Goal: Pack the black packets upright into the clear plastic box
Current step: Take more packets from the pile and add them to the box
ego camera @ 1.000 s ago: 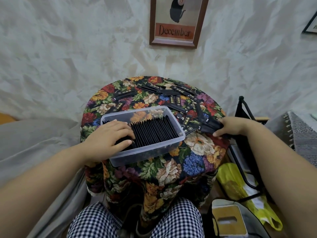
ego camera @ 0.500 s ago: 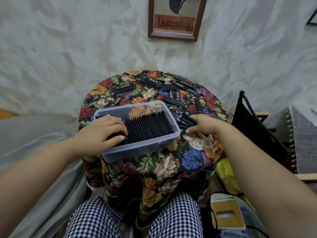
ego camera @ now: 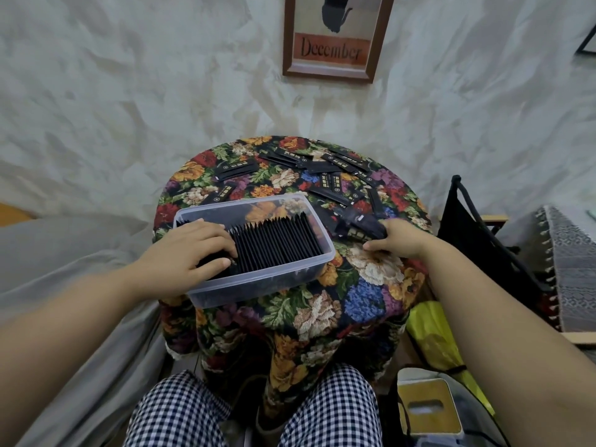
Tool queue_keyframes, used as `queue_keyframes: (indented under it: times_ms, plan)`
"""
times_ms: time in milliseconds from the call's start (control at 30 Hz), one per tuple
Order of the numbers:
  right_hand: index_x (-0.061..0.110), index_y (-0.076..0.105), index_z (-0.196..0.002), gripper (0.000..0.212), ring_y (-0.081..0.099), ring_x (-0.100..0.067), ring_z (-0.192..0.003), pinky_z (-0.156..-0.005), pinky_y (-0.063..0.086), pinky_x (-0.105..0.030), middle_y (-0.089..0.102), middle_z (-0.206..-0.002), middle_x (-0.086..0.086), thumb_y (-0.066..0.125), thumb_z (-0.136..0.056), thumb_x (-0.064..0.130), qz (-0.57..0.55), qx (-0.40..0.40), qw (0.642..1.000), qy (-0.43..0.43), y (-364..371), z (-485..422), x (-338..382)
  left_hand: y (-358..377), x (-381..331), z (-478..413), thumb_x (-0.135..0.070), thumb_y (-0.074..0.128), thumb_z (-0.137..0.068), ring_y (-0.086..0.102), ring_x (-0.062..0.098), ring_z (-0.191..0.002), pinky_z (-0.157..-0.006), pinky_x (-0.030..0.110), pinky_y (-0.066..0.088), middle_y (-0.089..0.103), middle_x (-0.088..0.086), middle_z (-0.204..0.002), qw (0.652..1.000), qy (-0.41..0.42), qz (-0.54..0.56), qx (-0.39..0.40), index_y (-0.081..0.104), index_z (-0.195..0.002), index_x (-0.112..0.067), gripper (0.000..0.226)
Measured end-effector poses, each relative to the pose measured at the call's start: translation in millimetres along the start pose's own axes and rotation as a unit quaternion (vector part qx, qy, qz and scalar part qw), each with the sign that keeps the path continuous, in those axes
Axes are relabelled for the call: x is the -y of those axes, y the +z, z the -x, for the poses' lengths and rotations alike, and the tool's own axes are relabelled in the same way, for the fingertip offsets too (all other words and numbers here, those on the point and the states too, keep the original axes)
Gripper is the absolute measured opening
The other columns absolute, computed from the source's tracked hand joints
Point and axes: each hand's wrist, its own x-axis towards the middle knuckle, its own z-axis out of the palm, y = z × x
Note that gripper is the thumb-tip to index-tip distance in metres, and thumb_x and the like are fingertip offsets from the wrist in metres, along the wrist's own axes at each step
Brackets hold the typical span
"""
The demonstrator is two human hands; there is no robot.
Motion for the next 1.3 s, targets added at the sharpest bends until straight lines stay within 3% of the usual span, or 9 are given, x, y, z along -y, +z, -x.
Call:
queue_keyframes:
  times_ms: [133, 267, 433, 533, 700, 833, 933, 1167, 1300]
  plan:
    - [0.012, 0.055, -0.091, 0.016, 0.057, -0.009, -0.048, -0.047, 0.045, -0.019, 0.066, -0.061, 0.003, 0.070, -0.086, 0.016, -0.228, -0.065, 0.969, -0.062, -16.3, 27.7, 34.3, -1.4, -2.4, -0.4, -0.063, 0.016, -0.093, 0.041, 0.004, -0.116, -0.107, 0.019, 0.012, 0.062, -0.008, -0.113, 1.000, -0.004, 0.000, 0.001, 0.066, -0.103, -0.026, 0.064]
    - [0.017, 0.049, -0.077, 0.022, 0.048, -0.010, -0.043, -0.046, 0.041, -0.019, 0.055, -0.054, 0.004, 0.068, -0.087, 0.023, -0.247, -0.070, 0.954, -0.153, -13.4, 41.5, 107.6, -2.6, -4.4, 0.0, -0.069, 0.010, -0.088, 0.039, 0.004, -0.119, -0.109, 0.020, 0.011, 0.060, -0.009, -0.116, 1.000, -0.018, 0.017, 0.015, 0.066, -0.106, -0.026, 0.072]
    - [0.021, 0.048, -0.079, 0.023, 0.044, -0.009, -0.041, -0.042, 0.040, -0.021, 0.045, -0.057, 0.001, 0.066, -0.089, 0.031, -0.264, -0.018, 0.952, -0.152, 31.6, 27.0, 173.1, -4.9, -7.1, -1.2, -0.064, 0.023, -0.088, 0.047, 0.012, -0.120, -0.111, 0.030, 0.017, 0.060, -0.007, -0.118, 0.999, -0.037, 0.016, 0.031, 0.066, -0.108, -0.025, 0.061]
    - [0.017, 0.052, -0.095, 0.027, 0.048, -0.018, -0.049, -0.050, 0.042, -0.030, 0.048, -0.060, 0.000, 0.064, -0.088, 0.041, -0.243, 0.000, 0.963, -0.119, 55.8, 14.1, 187.2, -5.2, -8.2, -0.7, -0.055, 0.026, -0.088, 0.048, 0.015, -0.121, -0.110, 0.030, 0.020, 0.060, -0.005, -0.118, 0.998, -0.046, 0.011, 0.039, 0.066, -0.109, -0.024, 0.055]
    - [0.013, 0.040, -0.124, 0.039, 0.060, -0.028, -0.075, -0.062, 0.049, -0.037, 0.055, -0.104, -0.015, 0.049, -0.095, 0.039, -0.156, 0.009, 0.985, -0.073, 69.7, 11.6, 190.5, -5.8, -8.3, -0.3, -0.055, 0.027, -0.088, 0.048, 0.017, -0.121, -0.111, 0.034, 0.022, 0.060, -0.004, -0.118, 0.998, -0.049, 0.018, 0.041, 0.066, -0.109, -0.023, 0.054]
    - [0.014, 0.033, -0.127, 0.033, 0.061, -0.032, -0.076, -0.066, 0.050, -0.043, 0.060, -0.097, -0.016, 0.043, -0.097, 0.023, -0.142, 0.010, 0.988, -0.063, 69.2, 18.5, 188.8, -5.1, -9.2, -0.2, -0.055, 0.027, -0.088, 0.048, 0.015, -0.121, -0.113, 0.035, 0.022, 0.060, -0.005, -0.119, 0.998, -0.053, 0.021, 0.040, 0.066, -0.109, -0.024, 0.054]
    - [0.015, 0.035, -0.127, 0.034, 0.063, -0.031, -0.089, -0.081, 0.053, -0.048, 0.060, -0.110, -0.012, 0.048, -0.097, 0.023, -0.125, -0.030, 0.988, -0.083, 74.0, 27.0, 189.0, -5.6, -9.9, 0.4, -0.054, 0.026, -0.088, 0.047, 0.015, -0.122, -0.114, 0.036, 0.022, 0.060, -0.006, -0.119, 0.997, -0.054, 0.022, 0.041, 0.066, -0.110, -0.024, 0.054]
    - [0.017, 0.047, -0.109, 0.020, 0.060, -0.022, -0.086, -0.070, 0.048, -0.037, 0.060, -0.115, -0.009, 0.056, -0.093, 0.025, -0.098, -0.122, 0.982, -0.105, 85.5, 38.3, 191.2, -7.0, -13.1, 0.7, -0.055, 0.025, -0.087, 0.048, 0.016, -0.120, -0.110, 0.033, 0.023, 0.058, -0.004, -0.122, 0.997, -0.064, 0.022, 0.046, 0.066, -0.111, -0.023, 0.057]
    - [0.019, 0.049, -0.127, 0.035, 0.057, -0.020, -0.106, -0.086, 0.048, -0.034, 0.058, -0.125, -0.001, 0.056, -0.093, 0.026, -0.049, -0.096, 0.984, -0.139, 85.3, 40.6, 189.2, -7.0, -14.1, 1.3, -0.056, 0.025, -0.087, 0.048, 0.017, -0.116, -0.105, 0.031, 0.026, 0.055, -0.002, -0.124, 0.996, -0.071, 0.027, 0.043, 0.066, -0.113, -0.022, 0.059]
